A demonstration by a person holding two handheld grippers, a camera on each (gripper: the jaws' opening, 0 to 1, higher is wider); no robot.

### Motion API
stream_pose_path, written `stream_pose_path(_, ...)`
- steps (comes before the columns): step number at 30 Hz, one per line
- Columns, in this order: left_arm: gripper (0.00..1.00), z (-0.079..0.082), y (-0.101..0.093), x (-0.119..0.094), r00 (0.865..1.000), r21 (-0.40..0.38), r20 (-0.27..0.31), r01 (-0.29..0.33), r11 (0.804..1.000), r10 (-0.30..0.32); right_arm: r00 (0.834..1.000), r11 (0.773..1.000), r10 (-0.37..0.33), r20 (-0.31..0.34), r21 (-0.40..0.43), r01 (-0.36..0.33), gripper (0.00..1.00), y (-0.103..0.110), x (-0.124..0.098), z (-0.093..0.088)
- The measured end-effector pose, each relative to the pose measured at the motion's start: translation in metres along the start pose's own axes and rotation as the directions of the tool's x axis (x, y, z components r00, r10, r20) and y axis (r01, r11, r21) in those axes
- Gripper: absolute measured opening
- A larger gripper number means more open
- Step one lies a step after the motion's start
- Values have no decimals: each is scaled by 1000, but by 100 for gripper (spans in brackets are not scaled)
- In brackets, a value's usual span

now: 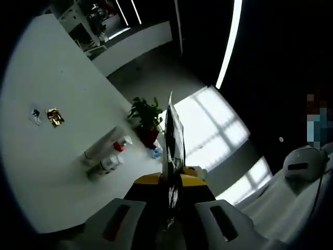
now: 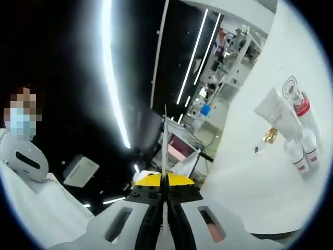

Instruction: Arrange the skincare products in the storage area until every visible bottle or jar stands upright without overlapping.

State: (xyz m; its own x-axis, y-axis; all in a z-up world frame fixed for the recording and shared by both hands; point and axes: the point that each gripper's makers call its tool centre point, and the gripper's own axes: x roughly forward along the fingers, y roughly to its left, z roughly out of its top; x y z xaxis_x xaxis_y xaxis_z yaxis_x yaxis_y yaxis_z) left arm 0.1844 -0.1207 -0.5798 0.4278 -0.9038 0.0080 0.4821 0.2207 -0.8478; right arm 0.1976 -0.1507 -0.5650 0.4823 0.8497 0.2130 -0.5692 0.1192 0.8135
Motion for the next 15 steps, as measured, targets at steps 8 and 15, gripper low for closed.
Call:
stream_pose_path(8, 7, -12, 5, 1, 1000, 5, -15, -22, 1000, 22, 1000, 999, -17, 19, 35, 17, 1, -8, -1, 4)
stream_pose_path(15, 1, -7, 7, 2, 999, -18, 25, -24, 1000, 25, 999, 998, -46, 23, 43, 45, 1, -14, -2, 3)
